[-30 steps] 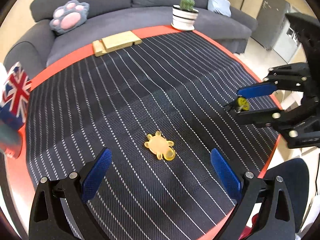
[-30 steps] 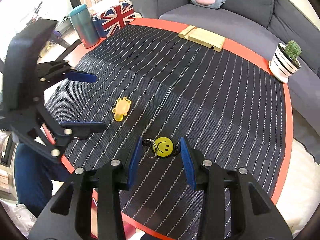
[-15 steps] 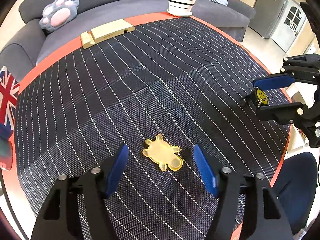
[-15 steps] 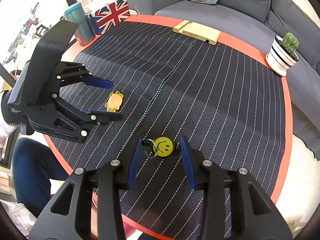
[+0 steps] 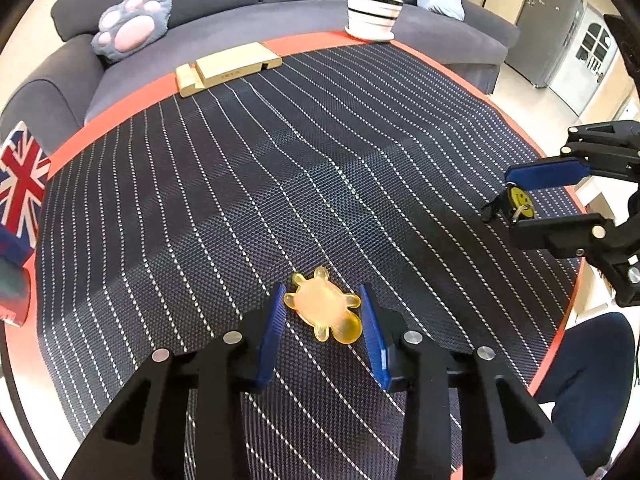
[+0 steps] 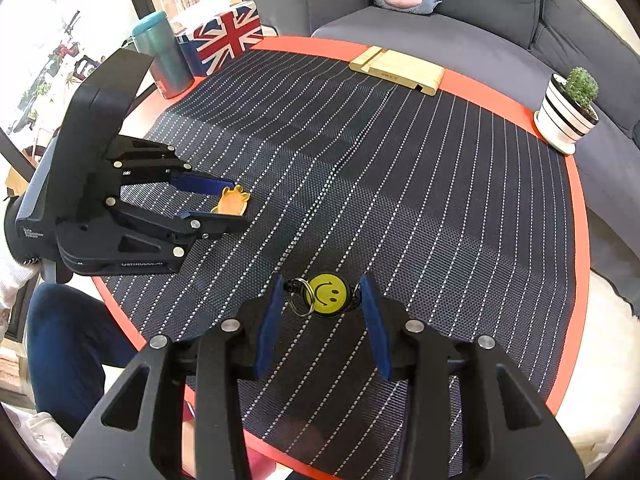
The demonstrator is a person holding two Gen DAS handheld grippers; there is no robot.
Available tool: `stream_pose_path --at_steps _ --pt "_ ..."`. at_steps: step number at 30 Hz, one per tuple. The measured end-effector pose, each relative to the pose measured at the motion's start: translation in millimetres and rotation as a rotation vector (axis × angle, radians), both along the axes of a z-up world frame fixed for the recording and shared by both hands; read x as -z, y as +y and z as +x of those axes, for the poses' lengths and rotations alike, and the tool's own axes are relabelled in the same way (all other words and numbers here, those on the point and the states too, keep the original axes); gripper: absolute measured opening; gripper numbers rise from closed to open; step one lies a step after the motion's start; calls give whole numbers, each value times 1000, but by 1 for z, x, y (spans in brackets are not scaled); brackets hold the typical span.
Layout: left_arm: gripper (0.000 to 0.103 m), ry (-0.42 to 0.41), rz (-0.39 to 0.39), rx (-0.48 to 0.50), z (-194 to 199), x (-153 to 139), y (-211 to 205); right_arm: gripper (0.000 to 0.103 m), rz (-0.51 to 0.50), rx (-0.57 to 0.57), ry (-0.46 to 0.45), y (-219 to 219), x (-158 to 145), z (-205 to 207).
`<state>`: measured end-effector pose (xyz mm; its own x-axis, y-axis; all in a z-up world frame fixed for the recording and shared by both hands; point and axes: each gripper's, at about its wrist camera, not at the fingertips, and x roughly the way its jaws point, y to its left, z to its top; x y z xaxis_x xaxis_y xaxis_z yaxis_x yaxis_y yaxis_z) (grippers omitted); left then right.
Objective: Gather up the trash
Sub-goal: 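Grasp the translucent orange bear toy with left while right holds the smiley keychain, then drop the smiley keychain into the bin with right while left drops the orange bear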
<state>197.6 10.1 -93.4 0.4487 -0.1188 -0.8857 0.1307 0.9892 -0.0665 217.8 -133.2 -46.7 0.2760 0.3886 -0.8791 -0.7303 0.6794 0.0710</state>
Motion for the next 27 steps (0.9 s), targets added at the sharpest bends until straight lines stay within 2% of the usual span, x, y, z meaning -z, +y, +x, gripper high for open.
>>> stream_pose_path --at_steps 9,18,27 --pt "37 -71 6 -21 -38 -35 -6 39 62 17 -47 -3 -21 -32" --pt "37 -169 16 -38 -95 -73 -19 39 87 -8 -120 -14 -45 -89" --pt "37 -224 -5 -34 -160 -85 -41 40 135 -32 -154 -37 -55 -159"
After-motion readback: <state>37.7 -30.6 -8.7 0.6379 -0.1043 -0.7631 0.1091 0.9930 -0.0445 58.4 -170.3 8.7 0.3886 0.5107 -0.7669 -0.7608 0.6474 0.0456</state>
